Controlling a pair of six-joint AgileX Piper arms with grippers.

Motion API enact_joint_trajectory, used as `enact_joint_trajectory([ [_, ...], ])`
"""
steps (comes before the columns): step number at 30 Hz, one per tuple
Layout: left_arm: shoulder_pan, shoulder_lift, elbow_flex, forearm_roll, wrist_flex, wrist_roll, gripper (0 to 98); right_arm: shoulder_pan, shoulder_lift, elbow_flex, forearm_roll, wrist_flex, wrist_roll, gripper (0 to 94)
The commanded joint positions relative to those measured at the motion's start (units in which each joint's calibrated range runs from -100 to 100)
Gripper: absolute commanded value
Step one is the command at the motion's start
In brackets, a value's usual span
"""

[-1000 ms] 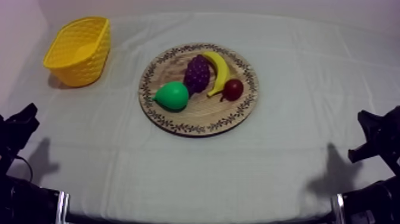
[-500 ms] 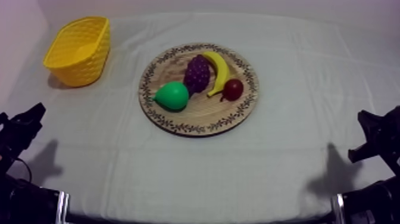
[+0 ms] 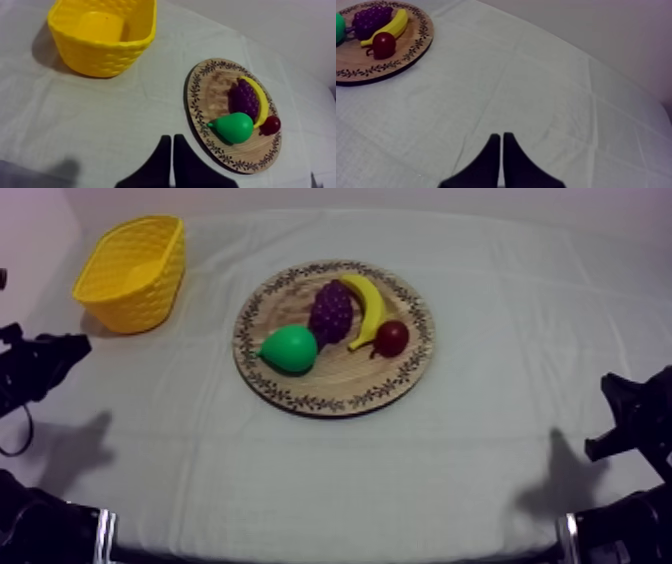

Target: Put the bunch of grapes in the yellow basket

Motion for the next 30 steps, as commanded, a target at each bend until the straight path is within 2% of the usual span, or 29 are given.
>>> enact_joint_trajectory([
  [1, -0.01, 8.91, -8.32, 1.17, 4.14, -0.18, 0.0, 0.02, -0.01, -0.02, 0.0, -0.03, 0.0, 0.3],
  [7, 1.04, 22.52, -24.08, 2.17, 15.76, -0.51, 0.0, 0.02, -0.01, -0.02, 0.0, -0.03, 0.0, 0.3],
  [13, 3.64, 34.98, -38.85, 2.2, 25.3, 1.08, 0.0, 0.02, -0.01, -0.02, 0.0, -0.03, 0.0, 0.3],
  [18, 7.31, 44.68, -49.37, 1.78, 28.84, 1.59, 0.7, 0.02, -0.01, -0.02, 0.0, -0.03, 0.0, 0.3],
  [30, 15.23, 64.82, -70.41, -0.87, 35.23, 4.63, 0.2, 0.02, -0.01, -0.02, 0.0, -0.03, 0.0, 0.3],
])
